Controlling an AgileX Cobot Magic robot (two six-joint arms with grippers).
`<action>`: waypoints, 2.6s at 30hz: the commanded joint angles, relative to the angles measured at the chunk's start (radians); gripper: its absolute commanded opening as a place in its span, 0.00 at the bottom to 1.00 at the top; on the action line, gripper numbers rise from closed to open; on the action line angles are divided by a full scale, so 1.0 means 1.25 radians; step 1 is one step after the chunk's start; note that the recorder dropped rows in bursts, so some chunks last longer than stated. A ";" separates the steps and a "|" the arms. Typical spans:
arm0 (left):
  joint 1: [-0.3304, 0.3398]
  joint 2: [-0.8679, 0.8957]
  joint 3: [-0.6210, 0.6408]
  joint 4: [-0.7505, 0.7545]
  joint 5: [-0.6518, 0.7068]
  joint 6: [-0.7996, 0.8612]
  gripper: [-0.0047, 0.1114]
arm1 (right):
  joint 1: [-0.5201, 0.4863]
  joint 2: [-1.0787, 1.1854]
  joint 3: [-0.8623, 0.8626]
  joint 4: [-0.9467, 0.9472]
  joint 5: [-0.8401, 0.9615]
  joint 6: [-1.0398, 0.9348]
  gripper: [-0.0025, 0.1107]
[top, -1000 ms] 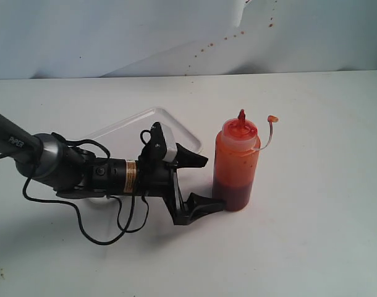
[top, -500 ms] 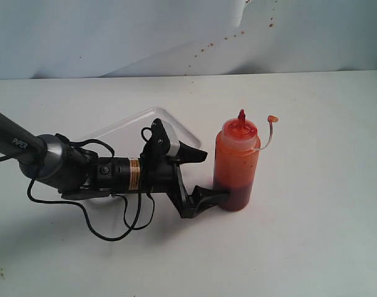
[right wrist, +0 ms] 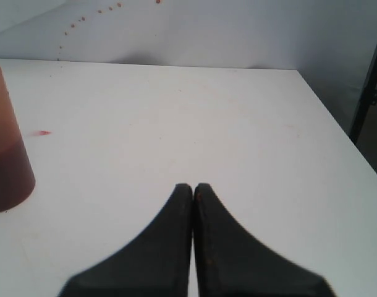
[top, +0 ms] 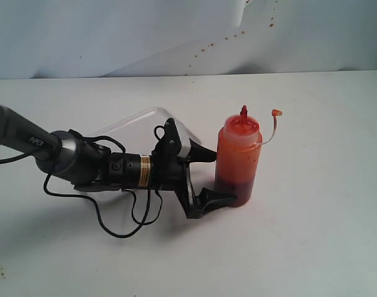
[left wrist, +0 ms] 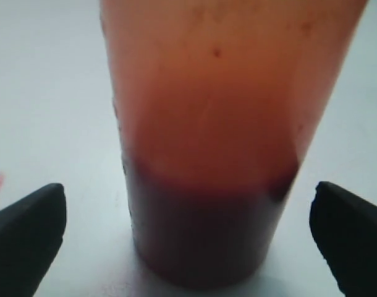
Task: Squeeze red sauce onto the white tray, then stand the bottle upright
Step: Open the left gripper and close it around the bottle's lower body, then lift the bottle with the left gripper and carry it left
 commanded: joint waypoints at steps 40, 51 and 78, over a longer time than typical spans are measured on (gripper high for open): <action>-0.092 0.046 -0.096 -0.114 0.054 -0.008 0.94 | -0.006 -0.002 0.002 -0.009 -0.005 0.000 0.02; -0.096 0.046 -0.096 -0.147 0.128 -0.022 0.51 | -0.006 -0.002 0.002 -0.009 -0.005 0.000 0.02; 0.280 -0.478 0.320 -0.068 0.096 -0.096 0.04 | -0.006 -0.002 0.002 -0.009 -0.005 0.000 0.02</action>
